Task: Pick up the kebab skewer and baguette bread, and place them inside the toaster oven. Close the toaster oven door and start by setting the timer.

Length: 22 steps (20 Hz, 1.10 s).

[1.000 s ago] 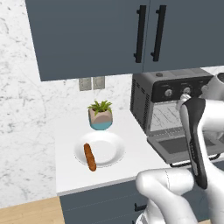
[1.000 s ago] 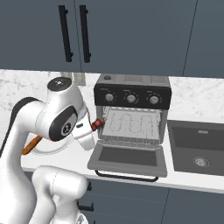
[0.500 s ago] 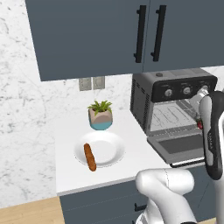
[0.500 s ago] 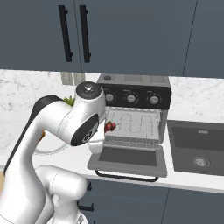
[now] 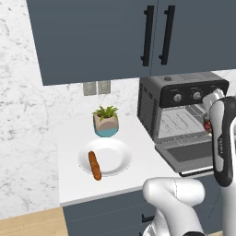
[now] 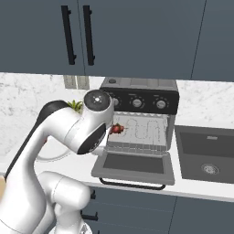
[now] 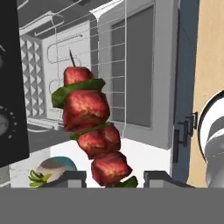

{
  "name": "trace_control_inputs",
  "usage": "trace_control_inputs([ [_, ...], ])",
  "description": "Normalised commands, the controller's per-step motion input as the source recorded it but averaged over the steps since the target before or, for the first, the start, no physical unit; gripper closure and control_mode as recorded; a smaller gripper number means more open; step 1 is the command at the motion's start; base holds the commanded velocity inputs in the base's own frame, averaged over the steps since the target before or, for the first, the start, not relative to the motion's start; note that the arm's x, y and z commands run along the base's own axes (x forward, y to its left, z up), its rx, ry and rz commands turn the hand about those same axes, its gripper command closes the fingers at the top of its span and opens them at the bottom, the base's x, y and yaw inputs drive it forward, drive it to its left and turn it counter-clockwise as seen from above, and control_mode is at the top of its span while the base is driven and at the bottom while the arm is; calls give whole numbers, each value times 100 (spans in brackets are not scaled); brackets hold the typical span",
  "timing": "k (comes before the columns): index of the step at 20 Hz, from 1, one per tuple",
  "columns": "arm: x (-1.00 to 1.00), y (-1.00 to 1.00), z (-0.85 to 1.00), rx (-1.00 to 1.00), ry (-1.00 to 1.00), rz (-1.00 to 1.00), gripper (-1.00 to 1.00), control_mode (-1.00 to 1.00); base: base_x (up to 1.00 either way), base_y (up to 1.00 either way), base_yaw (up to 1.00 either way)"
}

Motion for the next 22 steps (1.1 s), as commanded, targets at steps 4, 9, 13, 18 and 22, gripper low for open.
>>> trace_control_inputs([
  [4, 21, 7, -3, 0, -7, -4, 100, -100, 0, 0, 0],
  [9, 42, -7, 0, 0, -1, 4, 100, -100, 0, 0, 0],
  [13, 59, -2, 0, -1, 0, 10, 100, -100, 0, 0, 0],
  [18, 41, -26, -12, 2, 0, -1, 100, -100, 0, 0, 0],
  [22, 24, -34, -26, 1, 0, -4, 100, -100, 0, 0, 0],
])
